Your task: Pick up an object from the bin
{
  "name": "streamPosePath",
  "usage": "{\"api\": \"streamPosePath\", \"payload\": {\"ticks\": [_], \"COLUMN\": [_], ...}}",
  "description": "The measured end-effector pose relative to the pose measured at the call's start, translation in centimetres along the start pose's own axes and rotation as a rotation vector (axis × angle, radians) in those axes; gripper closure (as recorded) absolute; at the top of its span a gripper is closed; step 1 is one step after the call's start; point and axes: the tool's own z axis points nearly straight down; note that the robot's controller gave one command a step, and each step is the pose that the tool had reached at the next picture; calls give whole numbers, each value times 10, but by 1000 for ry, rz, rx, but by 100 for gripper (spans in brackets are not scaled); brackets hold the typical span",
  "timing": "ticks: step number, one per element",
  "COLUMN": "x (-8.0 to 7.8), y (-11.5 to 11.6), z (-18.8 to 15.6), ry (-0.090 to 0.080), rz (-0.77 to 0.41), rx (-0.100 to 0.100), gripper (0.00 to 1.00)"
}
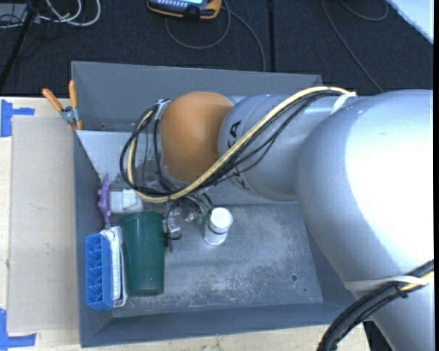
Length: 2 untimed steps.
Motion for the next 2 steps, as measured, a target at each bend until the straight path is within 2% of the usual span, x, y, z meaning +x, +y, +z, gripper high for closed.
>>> {"api": "streamPosePath", "payload": {"ticks": [1,2], "x": [-15,-15], "y": [19,19], "z": [3,3], "ry": [13,13], "rz": [-123,-122], "rx": [23,22], "gripper": [100,100]}}
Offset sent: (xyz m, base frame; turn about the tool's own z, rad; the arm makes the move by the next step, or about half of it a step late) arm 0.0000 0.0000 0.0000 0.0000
